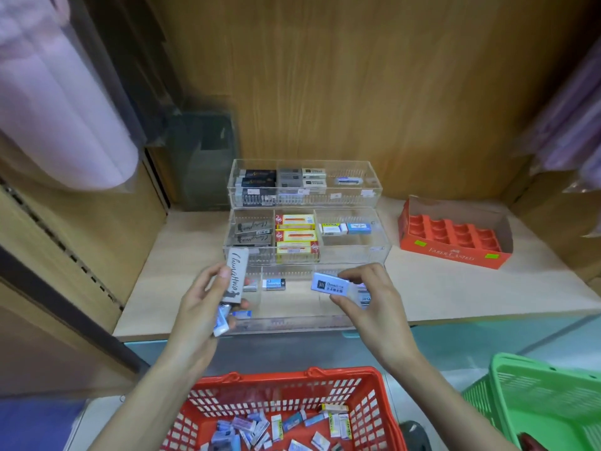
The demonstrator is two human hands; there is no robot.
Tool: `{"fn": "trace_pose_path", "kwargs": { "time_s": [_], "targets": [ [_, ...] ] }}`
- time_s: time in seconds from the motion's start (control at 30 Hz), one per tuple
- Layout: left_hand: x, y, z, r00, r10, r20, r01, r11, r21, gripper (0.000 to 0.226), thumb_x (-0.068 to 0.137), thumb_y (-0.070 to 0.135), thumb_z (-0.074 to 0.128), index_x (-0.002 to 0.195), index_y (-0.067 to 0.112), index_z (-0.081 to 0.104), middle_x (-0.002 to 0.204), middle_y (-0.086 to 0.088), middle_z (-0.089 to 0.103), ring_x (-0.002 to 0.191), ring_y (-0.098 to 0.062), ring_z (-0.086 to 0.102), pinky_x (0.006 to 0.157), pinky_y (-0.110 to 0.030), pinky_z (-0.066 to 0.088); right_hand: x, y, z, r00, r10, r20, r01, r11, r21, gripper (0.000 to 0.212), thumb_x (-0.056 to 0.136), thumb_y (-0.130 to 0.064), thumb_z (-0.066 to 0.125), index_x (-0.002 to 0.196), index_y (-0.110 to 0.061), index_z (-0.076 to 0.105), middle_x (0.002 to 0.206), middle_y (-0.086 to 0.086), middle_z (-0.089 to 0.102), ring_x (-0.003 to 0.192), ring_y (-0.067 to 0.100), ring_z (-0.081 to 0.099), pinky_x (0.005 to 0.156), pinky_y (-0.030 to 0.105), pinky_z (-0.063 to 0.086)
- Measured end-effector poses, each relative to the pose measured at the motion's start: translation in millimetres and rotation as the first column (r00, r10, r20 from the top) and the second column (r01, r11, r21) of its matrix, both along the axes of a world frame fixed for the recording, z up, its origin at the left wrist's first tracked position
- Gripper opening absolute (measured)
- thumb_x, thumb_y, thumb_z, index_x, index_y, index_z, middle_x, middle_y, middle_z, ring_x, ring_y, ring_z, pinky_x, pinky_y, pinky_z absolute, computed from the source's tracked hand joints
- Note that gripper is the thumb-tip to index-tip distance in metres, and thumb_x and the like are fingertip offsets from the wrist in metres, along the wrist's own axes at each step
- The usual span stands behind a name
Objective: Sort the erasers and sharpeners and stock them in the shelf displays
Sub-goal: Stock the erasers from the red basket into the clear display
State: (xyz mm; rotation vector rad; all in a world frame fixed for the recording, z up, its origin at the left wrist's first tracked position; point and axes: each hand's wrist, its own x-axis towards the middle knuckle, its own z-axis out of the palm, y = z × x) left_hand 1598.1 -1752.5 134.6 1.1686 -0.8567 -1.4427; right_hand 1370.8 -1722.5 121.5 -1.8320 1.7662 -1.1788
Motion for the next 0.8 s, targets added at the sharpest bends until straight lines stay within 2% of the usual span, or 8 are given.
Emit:
{"fn": "trace_pose_path", "kwargs": {
  "time_s": [0.1,0.23,0.4,0.53,0.67,0.8],
  "targets": [
    [18,-5,0,0.997,0.071,0.013,-0.071,0.997,0.010,0.014,0.096,0.024,0.048,0.102,0.023,0.061,0.085,-0.003,0.068,0.051,-0.007,0.060,0.041,-0.015,0.043,8,-7,0,0.999,0.035,-0.027,-0.036,0.999,-0.029,0.024,0.077,-0.011,0.075,0.094,-0.021,0.061,0.095,-0.009,0.053,0.093,-0.003,0.047,0.084,0.005,0.032],
    [32,-5,0,0.996,0.092,0.002,-0.092,0.995,0.035,0.018,0.096,0.021,0.048,0.110,0.016,0.058,0.090,-0.009,0.065,0.050,-0.008,0.060,0.037,-0.015,0.041,23,-14,-6,0.995,0.091,-0.029,-0.092,0.995,-0.043,0.028,0.077,-0.014,0.075,0.095,-0.026,0.058,0.096,-0.010,0.052,0.096,0.003,0.049,0.086,0.009,0.034],
    [30,-5,0,0.998,0.055,0.015,-0.056,0.997,0.055,0.018,0.094,0.023,0.050,0.108,0.017,0.061,0.087,-0.008,0.067,0.051,-0.009,0.061,0.037,-0.016,0.040,34,-19,-8,0.995,0.091,-0.045,-0.092,0.995,-0.033,0.026,0.076,-0.015,0.076,0.092,-0.025,0.058,0.095,-0.008,0.053,0.095,0.004,0.049,0.085,0.006,0.032],
    [20,-20,11,0.998,-0.020,0.060,0.020,1.000,0.004,0.018,0.094,0.026,0.051,0.106,0.018,0.062,0.088,-0.006,0.068,0.055,-0.009,0.062,0.039,-0.016,0.038,31,-41,4,0.996,0.087,-0.023,-0.089,0.994,-0.063,0.023,0.076,-0.018,0.076,0.093,-0.025,0.062,0.095,-0.008,0.057,0.096,0.009,0.052,0.085,0.006,0.033],
    [9,-54,30,0.997,-0.045,0.055,0.049,0.997,-0.067,0.019,0.093,0.027,0.051,0.107,0.020,0.063,0.085,-0.001,0.071,0.056,-0.010,0.062,0.045,-0.019,0.039,20,-93,32,0.995,0.038,-0.093,-0.053,0.986,-0.157,0.024,0.077,-0.030,0.069,0.096,-0.017,0.066,0.092,-0.004,0.058,0.092,0.013,0.053,0.080,0.020,0.037],
    [-1,-81,40,0.999,-0.036,0.021,0.038,0.992,-0.120,0.021,0.091,0.025,0.053,0.108,0.018,0.064,0.081,-0.004,0.070,0.055,-0.013,0.062,0.047,-0.022,0.048,2,-158,52,0.972,-0.091,-0.216,0.059,0.987,-0.149,0.025,0.079,-0.021,0.073,0.101,-0.010,0.068,0.097,0.007,0.061,0.098,0.024,0.053,0.082,0.028,0.034]
  ]
}}
